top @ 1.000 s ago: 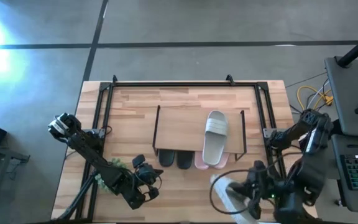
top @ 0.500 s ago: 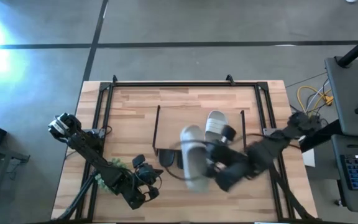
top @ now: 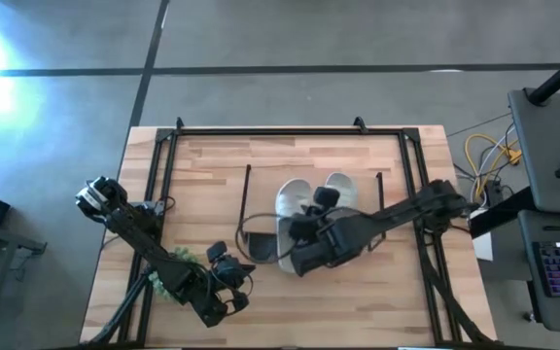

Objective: Pick and place slides into the shelf
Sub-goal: Put the gray slide on the shelf

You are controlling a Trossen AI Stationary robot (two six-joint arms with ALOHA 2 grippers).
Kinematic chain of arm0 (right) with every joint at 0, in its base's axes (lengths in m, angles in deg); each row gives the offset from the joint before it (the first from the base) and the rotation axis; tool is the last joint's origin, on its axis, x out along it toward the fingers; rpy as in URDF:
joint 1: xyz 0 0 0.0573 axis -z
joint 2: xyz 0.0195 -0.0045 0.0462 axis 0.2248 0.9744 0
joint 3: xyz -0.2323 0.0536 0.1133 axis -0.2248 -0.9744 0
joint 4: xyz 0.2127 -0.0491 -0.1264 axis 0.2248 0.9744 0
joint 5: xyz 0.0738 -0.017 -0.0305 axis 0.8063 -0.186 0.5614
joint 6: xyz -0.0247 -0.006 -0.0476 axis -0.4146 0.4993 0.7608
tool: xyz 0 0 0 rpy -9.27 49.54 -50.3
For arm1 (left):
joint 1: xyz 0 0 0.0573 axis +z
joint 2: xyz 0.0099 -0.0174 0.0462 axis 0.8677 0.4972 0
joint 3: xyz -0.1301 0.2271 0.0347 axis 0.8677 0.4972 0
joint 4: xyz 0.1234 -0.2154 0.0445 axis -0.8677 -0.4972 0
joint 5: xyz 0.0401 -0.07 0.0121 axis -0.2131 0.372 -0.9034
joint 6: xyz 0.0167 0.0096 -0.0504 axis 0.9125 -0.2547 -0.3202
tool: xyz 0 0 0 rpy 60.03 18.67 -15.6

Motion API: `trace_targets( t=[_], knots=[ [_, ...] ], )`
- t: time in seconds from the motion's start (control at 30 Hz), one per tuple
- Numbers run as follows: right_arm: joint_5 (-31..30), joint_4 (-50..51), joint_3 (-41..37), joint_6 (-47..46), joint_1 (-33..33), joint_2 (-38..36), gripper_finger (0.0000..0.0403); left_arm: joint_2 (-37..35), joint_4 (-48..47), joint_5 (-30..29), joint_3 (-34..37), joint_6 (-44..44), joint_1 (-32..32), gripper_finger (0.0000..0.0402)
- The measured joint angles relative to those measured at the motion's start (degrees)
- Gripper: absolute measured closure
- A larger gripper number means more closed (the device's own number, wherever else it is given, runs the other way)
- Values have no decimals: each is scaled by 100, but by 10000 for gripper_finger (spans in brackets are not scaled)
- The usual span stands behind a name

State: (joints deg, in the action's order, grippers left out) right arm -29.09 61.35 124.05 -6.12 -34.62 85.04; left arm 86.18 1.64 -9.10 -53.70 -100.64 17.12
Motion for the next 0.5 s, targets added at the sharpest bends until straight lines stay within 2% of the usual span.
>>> trace_targets(
  t=[0.23, 0.5],
  knots=[
    [-171, 560, -4, -16, 42, 468, 390, 0, -51, 0, 0, 2, 0, 402],
    [-134, 570, -4, -429, 106, 285, 390, 0, -51, 0, 0, 4, 0, 402]
  ],
)
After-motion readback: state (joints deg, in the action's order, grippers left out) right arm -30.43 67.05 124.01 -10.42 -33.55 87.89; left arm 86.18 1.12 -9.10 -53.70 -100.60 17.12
